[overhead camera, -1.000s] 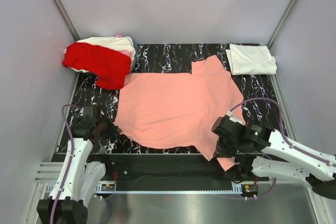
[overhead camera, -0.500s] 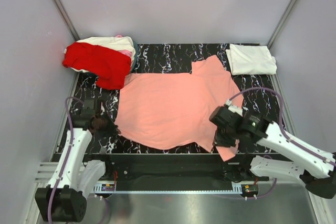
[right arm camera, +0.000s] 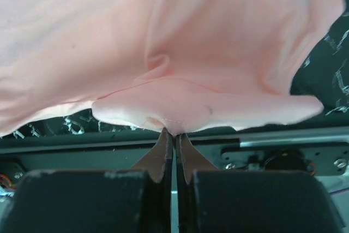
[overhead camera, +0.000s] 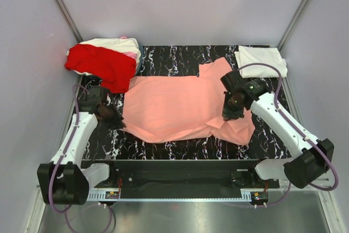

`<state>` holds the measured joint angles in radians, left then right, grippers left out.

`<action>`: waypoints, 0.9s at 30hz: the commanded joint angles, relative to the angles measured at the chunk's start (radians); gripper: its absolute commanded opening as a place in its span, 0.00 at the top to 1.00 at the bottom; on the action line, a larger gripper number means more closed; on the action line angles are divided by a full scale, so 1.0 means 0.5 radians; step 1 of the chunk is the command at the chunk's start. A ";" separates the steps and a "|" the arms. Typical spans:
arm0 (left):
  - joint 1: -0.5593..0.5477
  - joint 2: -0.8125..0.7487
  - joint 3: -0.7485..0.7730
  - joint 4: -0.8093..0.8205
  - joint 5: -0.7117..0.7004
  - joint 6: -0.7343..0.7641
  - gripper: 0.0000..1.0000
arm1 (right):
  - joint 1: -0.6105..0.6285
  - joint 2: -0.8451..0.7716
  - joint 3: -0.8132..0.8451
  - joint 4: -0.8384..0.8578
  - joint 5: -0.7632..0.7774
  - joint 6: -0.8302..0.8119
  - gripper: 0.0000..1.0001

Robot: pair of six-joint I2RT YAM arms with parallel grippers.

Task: Fold and stack the t-shirts
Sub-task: Fold the tshirt

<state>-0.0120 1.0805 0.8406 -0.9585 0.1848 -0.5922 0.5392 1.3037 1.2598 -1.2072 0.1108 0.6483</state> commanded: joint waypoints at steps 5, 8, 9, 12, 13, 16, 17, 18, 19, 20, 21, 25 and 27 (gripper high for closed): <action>-0.004 0.222 0.196 0.156 0.002 0.092 1.00 | -0.281 0.181 0.254 0.034 0.018 -0.444 1.00; -0.004 0.321 0.245 0.177 -0.014 0.104 1.00 | -0.339 0.297 0.361 0.046 -0.004 -0.520 1.00; -0.004 0.366 0.258 0.183 -0.017 0.108 1.00 | -0.348 0.331 0.410 0.046 -0.013 -0.557 1.00; -0.004 0.465 0.310 0.208 -0.017 0.117 1.00 | -0.376 0.451 0.511 0.052 -0.019 -0.615 1.00; -0.004 0.489 0.322 0.214 -0.032 0.117 1.00 | -0.391 0.479 0.530 0.052 -0.022 -0.628 1.00; -0.004 0.600 0.380 0.217 -0.072 0.135 1.00 | -0.403 0.577 0.600 0.052 -0.044 -0.655 1.00; -0.004 0.624 0.405 0.214 -0.087 0.144 1.00 | -0.410 0.620 0.610 0.052 -0.047 -0.665 1.00; -0.004 0.667 0.417 0.220 -0.097 0.147 1.00 | -0.410 0.641 0.631 0.055 -0.044 -0.674 1.00; -0.001 0.689 0.429 0.220 -0.127 0.151 1.00 | -0.413 0.657 0.637 0.052 -0.044 -0.683 1.00; -0.001 0.738 0.463 0.217 -0.146 0.157 1.00 | -0.416 0.693 0.643 0.058 -0.038 -0.689 1.00; -0.001 0.762 0.482 0.211 -0.167 0.163 1.00 | -0.422 0.709 0.643 0.067 -0.025 -0.698 1.00; 0.006 0.888 0.586 0.187 -0.210 0.181 1.00 | -0.443 0.804 0.665 0.101 -0.007 -0.726 1.00; 0.006 0.968 0.653 0.171 -0.216 0.200 1.00 | -0.453 0.862 0.683 0.119 -0.010 -0.738 1.00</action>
<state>-0.0120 1.5326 1.0958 -0.8799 0.1169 -0.5228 0.3248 1.7111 1.5490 -1.1793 0.1040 0.3115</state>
